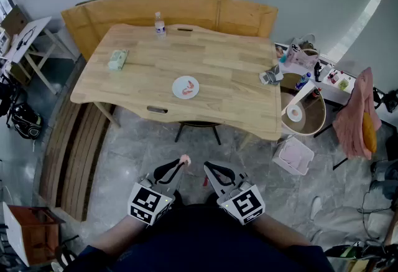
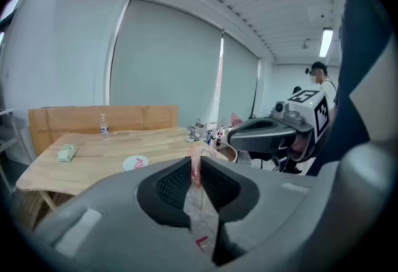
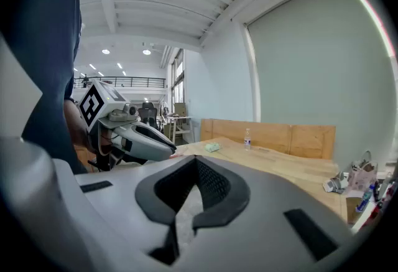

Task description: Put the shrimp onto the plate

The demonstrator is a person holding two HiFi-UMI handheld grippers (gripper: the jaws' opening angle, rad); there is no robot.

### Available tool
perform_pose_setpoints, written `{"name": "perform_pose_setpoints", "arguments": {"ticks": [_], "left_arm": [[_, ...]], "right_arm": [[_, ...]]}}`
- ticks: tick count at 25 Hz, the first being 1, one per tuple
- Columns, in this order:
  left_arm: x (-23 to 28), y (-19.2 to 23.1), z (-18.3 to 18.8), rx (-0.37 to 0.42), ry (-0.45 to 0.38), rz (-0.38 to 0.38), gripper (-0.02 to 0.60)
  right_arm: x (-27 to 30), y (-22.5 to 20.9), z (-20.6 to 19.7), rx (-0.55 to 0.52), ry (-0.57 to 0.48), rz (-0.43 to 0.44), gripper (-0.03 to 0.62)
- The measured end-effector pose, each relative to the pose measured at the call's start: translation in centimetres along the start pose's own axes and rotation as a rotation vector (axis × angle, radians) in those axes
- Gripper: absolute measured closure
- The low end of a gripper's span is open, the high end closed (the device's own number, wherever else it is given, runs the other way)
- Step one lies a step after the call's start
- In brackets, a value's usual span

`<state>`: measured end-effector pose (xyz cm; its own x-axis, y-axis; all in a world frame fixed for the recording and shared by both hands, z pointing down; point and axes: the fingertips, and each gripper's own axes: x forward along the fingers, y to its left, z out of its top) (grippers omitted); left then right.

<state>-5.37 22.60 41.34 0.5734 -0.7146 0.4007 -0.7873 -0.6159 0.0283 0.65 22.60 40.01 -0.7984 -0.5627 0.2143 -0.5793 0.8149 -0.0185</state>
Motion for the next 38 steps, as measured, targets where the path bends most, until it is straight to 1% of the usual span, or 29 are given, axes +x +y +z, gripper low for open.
{"name": "perform_pose_setpoints", "arguments": {"ticks": [4, 12, 17, 22, 29, 32, 38], "left_arm": [[0.3, -0.4, -0.1, 0.002, 0.005, -0.007, 0.529], [0.8, -0.6, 0.1, -0.001, 0.009, 0.003, 0.529], [1.5, -0.8, 0.5, -0.005, 0.018, 0.016, 0.529], [2.7, -1.6, 0.2, -0.027, 0.031, 0.042, 0.529], [4.5, -2.1, 0.7, -0.052, 0.022, 0.103, 0.529], [5.3, -1.3, 1.2, -0.042, 0.019, 0.112, 0.529], [7.5, 1.9, 1.7, -0.043, 0.005, 0.107, 0.529]], "right_arm": [[-0.1, -0.2, -0.1, -0.002, 0.002, 0.004, 0.585], [-0.3, -0.5, 0.1, 0.0, -0.002, 0.023, 0.585], [-0.8, -1.7, 0.2, 0.017, -0.021, 0.023, 0.585], [-1.9, -3.3, -0.7, 0.023, -0.026, 0.042, 0.585], [-3.0, -5.4, -2.2, 0.036, -0.01, 0.081, 0.585], [-2.5, -6.3, -2.1, 0.035, -0.012, 0.088, 0.585], [0.3, -8.5, -2.0, 0.023, -0.005, 0.078, 0.585]]}}
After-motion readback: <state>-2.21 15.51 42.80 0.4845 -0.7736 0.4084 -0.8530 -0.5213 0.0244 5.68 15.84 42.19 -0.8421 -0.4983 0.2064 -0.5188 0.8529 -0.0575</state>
